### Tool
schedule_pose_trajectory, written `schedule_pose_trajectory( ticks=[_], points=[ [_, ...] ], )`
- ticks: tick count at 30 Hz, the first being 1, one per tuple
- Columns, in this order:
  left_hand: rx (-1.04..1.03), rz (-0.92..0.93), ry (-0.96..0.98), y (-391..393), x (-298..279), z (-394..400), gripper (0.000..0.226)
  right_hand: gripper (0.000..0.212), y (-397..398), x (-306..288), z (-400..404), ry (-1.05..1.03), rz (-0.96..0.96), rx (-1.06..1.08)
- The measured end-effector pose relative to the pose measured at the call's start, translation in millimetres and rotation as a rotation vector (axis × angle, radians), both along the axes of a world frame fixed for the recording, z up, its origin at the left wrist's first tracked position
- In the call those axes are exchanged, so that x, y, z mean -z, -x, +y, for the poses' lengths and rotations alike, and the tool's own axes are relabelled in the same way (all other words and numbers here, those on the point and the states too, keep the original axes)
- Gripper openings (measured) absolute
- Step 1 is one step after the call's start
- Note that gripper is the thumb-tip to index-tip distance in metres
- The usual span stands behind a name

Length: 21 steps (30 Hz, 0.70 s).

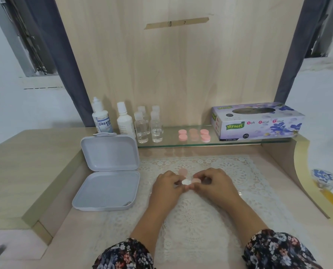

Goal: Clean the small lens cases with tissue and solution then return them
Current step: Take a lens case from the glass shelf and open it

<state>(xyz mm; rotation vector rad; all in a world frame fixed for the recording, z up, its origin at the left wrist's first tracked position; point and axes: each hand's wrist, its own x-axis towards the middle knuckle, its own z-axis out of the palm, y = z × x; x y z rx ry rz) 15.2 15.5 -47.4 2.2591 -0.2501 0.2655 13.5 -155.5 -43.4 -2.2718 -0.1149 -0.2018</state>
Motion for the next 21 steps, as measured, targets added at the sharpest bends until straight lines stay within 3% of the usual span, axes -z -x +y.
schedule_pose_trajectory(
  ticks=[3,9,15,21],
  points=[
    [-0.007,-0.012,0.005,-0.8,1.9,-0.2,0.027,0.024,-2.3,2.7,-1.3,0.003,-0.014,-0.011],
    [-0.014,-0.016,-0.003,-0.1,1.7,-1.3,0.027,0.039,-1.5,6.3,-2.7,-0.041,0.019,-0.023],
    [-0.018,-0.018,-0.031,-0.2,2.1,-0.9,0.028,0.069,1.5,-0.9,4.1,-0.009,0.008,0.013],
    [-0.024,-0.013,-0.004,0.2,2.3,-1.4,0.026,0.047,3.0,-0.2,1.7,-0.005,-0.023,-0.048]
  ],
)
